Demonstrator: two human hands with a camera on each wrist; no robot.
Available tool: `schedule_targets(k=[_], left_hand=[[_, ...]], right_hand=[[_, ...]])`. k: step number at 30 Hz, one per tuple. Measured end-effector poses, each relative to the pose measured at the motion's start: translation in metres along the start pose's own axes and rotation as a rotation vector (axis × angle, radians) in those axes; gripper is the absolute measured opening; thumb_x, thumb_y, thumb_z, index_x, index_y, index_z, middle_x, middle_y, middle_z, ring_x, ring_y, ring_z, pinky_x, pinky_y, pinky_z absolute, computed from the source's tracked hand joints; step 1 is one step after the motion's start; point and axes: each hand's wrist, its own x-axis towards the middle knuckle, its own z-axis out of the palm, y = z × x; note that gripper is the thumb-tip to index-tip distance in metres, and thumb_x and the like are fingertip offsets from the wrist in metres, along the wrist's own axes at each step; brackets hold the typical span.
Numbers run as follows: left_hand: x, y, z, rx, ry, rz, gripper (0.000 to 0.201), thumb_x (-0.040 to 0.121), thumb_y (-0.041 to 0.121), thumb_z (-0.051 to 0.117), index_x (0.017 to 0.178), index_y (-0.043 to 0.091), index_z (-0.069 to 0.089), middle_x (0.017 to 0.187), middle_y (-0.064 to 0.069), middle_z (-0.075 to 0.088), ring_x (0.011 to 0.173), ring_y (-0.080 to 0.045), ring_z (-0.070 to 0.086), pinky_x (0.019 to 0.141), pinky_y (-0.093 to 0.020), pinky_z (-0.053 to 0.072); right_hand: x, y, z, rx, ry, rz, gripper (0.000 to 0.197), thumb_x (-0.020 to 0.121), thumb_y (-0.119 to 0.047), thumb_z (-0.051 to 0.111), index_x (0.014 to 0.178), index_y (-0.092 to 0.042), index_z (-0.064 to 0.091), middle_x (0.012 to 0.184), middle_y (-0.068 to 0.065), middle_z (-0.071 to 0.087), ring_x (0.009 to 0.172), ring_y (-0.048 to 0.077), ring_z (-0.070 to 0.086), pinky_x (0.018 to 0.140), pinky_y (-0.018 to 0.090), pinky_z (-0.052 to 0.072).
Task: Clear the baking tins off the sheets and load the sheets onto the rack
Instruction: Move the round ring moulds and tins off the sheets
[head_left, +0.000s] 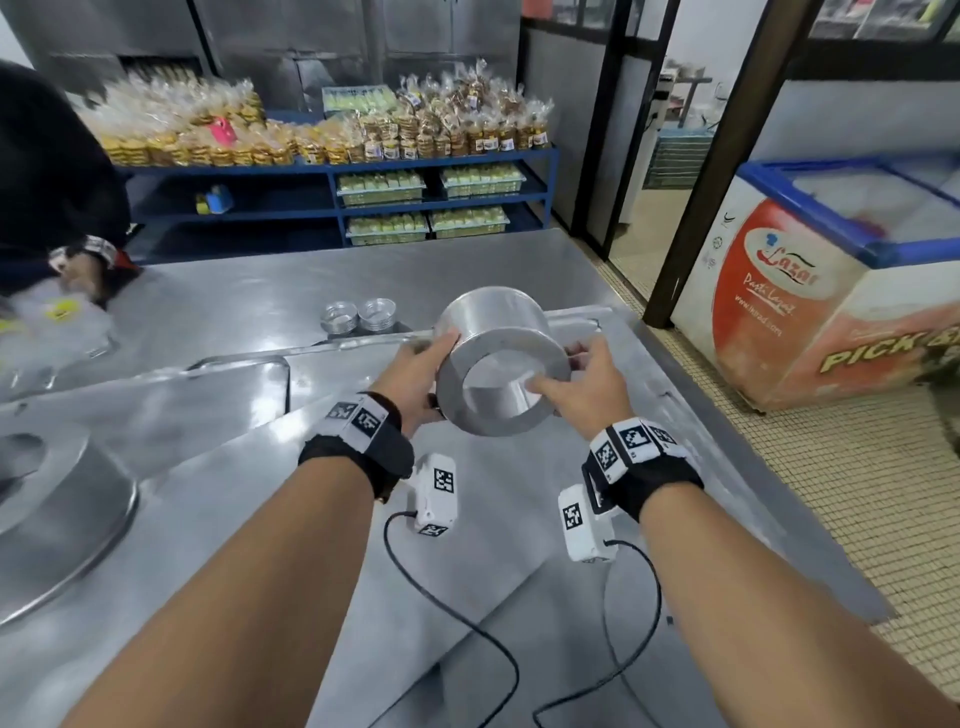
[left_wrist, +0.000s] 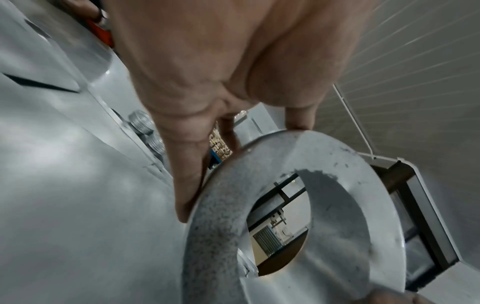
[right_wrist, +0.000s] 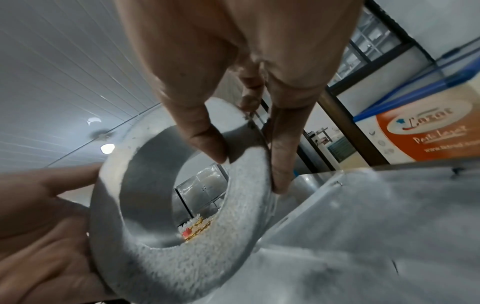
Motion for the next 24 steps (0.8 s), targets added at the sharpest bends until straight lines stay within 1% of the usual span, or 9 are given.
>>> schedule_targets(k=[4, 7, 9, 11, 14, 16, 18, 21, 24], left_hand=[[-0.045, -0.030, -0.042, -0.205, -0.057, 0.063, 0.014, 0.099, 0.026, 0.058, 0.113, 0.025, 0.060, 0.107, -0.002, 0.059, 0.086, -0.025, 0.061, 0.083, -0.040, 0.050], [-0.074, -0.051, -0.069, -0.304, -0.076, 0.096, 0.025, 0.096, 0.005, 0.056, 0.103, 0.029, 0.058, 0.111, 0.002, 0.062, 0.087, -0.023, 0.060, 0.079, -0.034, 0.046], [-0.088, -0.065, -0.085, -0.275, -0.071, 0.107, 0.041, 0.084, 0.002, 0.060, 0.114, 0.029, 0.063, 0.110, 0.004, 0.065, 0.089, -0.023, 0.058, 0.078, -0.033, 0.044], [-0.100, -0.079, -0.098, -0.243, -0.068, 0.099, 0.057, 0.071, 0.008, 0.060, 0.124, 0.028, 0.063, 0.100, 0.007, 0.065, 0.090, -0.020, 0.054, 0.074, -0.033, 0.041], [-0.121, -0.093, -0.107, -0.253, -0.016, 0.066, 0.032, 0.083, 0.030, 0.062, 0.114, 0.026, 0.066, 0.098, 0.004, 0.057, 0.088, -0.018, 0.045, 0.068, -0.031, 0.032], [-0.129, -0.102, -0.113, -0.196, 0.034, 0.073, 0.039, 0.093, 0.047, 0.057, 0.119, 0.018, 0.064, 0.110, 0.000, 0.060, 0.100, -0.017, 0.053, 0.083, -0.030, 0.039], [-0.131, -0.119, -0.119, -0.128, 0.086, 0.098, 0.070, 0.081, 0.061, 0.064, 0.137, 0.020, 0.054, 0.138, -0.002, 0.051, 0.126, -0.016, 0.051, 0.109, -0.036, 0.038], [-0.143, -0.133, -0.127, -0.154, 0.128, 0.088, 0.083, 0.075, 0.043, 0.070, 0.149, 0.021, 0.041, 0.150, -0.001, 0.038, 0.135, -0.017, 0.044, 0.116, -0.039, 0.034], [-0.158, -0.140, -0.130, -0.112, 0.124, 0.106, 0.072, 0.081, 0.024, 0.061, 0.150, 0.020, 0.039, 0.148, 0.001, 0.036, 0.133, -0.018, 0.044, 0.106, -0.033, 0.041]], right_hand=[[-0.045, 0.001, 0.026, 0.210, -0.205, -0.005, 0.070, 0.066, -0.069, 0.071, 0.127, -0.038, 0.055, 0.120, -0.011, 0.064, 0.113, 0.008, 0.061, 0.105, 0.045, 0.045], [-0.074, -0.002, 0.045, 0.180, -0.217, -0.025, 0.038, 0.072, -0.080, 0.054, 0.099, -0.056, 0.066, 0.110, -0.019, 0.069, 0.111, 0.005, 0.062, 0.106, 0.045, 0.044], [-0.092, 0.001, 0.057, 0.147, -0.197, -0.035, 0.042, 0.074, -0.083, 0.048, 0.096, -0.052, 0.067, 0.106, -0.018, 0.070, 0.109, 0.008, 0.063, 0.103, 0.045, 0.046], [-0.110, 0.004, 0.068, 0.116, -0.174, -0.040, 0.052, 0.079, -0.080, 0.045, 0.103, -0.040, 0.069, 0.105, -0.015, 0.071, 0.108, 0.010, 0.063, 0.103, 0.041, 0.045], [-0.140, 0.009, 0.083, 0.093, -0.132, -0.032, 0.049, 0.092, -0.064, 0.046, 0.107, -0.024, 0.070, 0.102, -0.011, 0.070, 0.105, 0.012, 0.062, 0.097, 0.031, 0.045], [-0.158, 0.018, 0.095, 0.105, -0.119, -0.021, 0.051, 0.092, -0.061, 0.047, 0.113, -0.020, 0.069, 0.107, -0.007, 0.071, 0.107, 0.012, 0.063, 0.096, 0.031, 0.046], [-0.172, 0.028, 0.107, 0.158, -0.105, 0.012, 0.051, 0.088, -0.063, 0.053, 0.108, -0.020, 0.071, 0.105, -0.005, 0.073, 0.104, 0.016, 0.065, 0.098, 0.037, 0.048], [-0.181, 0.053, 0.122, 0.216, -0.095, 0.082, 0.047, 0.078, -0.060, 0.061, 0.102, -0.021, 0.070, 0.099, 0.001, 0.074, 0.102, 0.026, 0.066, 0.098, 0.054, 0.047], [-0.192, 0.063, 0.130, 0.215, -0.081, 0.105, 0.039, 0.072, -0.050, 0.061, 0.101, -0.025, 0.069, 0.099, -0.001, 0.073, 0.101, 0.025, 0.066, 0.096, 0.053, 0.049]])
